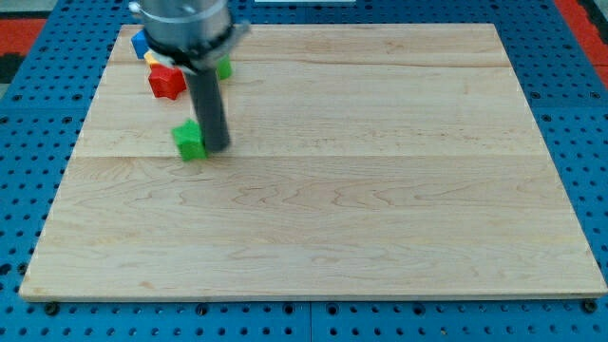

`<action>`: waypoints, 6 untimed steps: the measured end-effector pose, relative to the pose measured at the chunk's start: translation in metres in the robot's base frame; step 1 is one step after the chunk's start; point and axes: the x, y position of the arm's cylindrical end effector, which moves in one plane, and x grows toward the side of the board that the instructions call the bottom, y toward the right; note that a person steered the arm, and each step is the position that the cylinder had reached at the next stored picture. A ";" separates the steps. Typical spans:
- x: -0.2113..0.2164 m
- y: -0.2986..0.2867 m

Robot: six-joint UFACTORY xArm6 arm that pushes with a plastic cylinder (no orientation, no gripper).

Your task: Place the green star below the red star

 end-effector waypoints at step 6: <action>0.022 -0.041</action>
